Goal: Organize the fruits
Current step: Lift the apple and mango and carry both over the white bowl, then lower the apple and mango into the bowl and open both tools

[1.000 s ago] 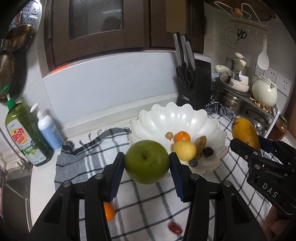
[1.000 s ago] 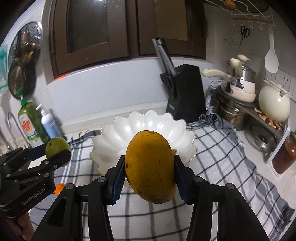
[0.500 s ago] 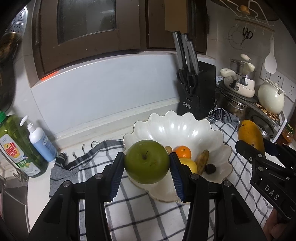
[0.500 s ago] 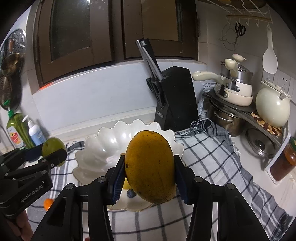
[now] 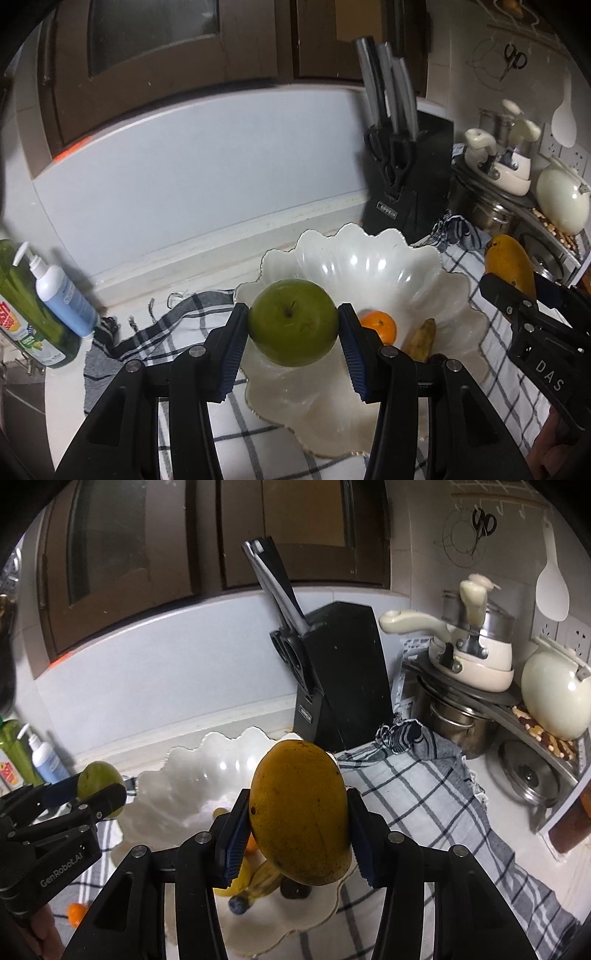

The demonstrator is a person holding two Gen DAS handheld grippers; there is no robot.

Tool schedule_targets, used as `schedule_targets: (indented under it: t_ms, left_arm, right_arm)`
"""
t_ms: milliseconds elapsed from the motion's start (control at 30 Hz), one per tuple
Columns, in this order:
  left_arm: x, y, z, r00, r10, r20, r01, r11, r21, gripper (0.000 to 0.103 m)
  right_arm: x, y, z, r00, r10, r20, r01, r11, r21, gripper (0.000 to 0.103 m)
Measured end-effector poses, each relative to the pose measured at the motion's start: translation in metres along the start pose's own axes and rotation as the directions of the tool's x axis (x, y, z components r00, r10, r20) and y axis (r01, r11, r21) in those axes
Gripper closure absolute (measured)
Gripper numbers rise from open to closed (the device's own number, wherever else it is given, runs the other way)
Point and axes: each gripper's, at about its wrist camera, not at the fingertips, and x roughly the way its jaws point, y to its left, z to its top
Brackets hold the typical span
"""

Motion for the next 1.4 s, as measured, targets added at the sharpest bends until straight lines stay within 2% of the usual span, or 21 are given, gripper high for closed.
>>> schedule_targets:
  t_ms: [500, 800, 833, 867, 933, 967, 1100, 1233, 1400]
  left_arm:
    - [0.071, 0.001, -0.009, 0.995, -0.011, -0.104, 0.010, 1.000, -0.006, 0.055]
    - [0.093, 0.006, -0.018, 0.984, 0.007, -0.179, -0.004, 1.000, 0.015, 0.054]
    - [0.093, 0.006, -0.020, 0.984, 0.018, -0.178, -0.015, 1.000, 0.021, 0.050]
    - [0.092, 0.007, -0.020, 0.985, 0.033, -0.170, -0.028, 0.999, 0.027, 0.040]
    - [0.086, 0.008, -0.020, 0.988, 0.051, -0.146, -0.047, 0.999, 0.026, 0.029]
    - [0.082, 0.009, -0.019, 0.989, 0.049, -0.136, -0.047, 0.999, 0.018, 0.025]
    - [0.066, 0.010, -0.015, 0.992, 0.067, -0.111, -0.065, 0.998, 0.020, 0.014]
    - [0.044, 0.012, -0.013, 0.993, 0.083, -0.082, -0.082, 0.997, 0.009, 0.000]
    - [0.016, 0.016, -0.019, 0.993, 0.100, -0.062, -0.100, 0.995, 0.010, 0.000]
  right_arm:
    - [0.067, -0.008, -0.011, 0.994, -0.028, -0.102, 0.028, 1.000, 0.001, 0.053]
    - [0.087, -0.007, -0.015, 0.988, -0.017, -0.152, 0.016, 1.000, -0.007, 0.052]
    - [0.086, -0.005, -0.016, 0.989, -0.028, -0.144, 0.026, 1.000, -0.016, 0.046]
    - [0.083, -0.004, -0.015, 0.990, -0.044, -0.136, 0.041, 0.999, -0.022, 0.035]
    - [0.077, -0.003, -0.015, 0.991, -0.071, -0.111, 0.068, 0.997, -0.027, 0.021]
    - [0.072, -0.002, -0.014, 0.992, -0.083, -0.093, 0.080, 0.996, -0.030, 0.018]
    - [0.058, -0.003, -0.010, 0.994, -0.084, -0.073, 0.082, 0.996, -0.023, 0.016]
    - [0.040, -0.001, -0.008, 0.994, -0.092, -0.053, 0.091, 0.996, -0.021, 0.007]
    - [0.016, 0.005, -0.013, 0.995, -0.095, -0.037, 0.094, 0.995, -0.026, 0.006]
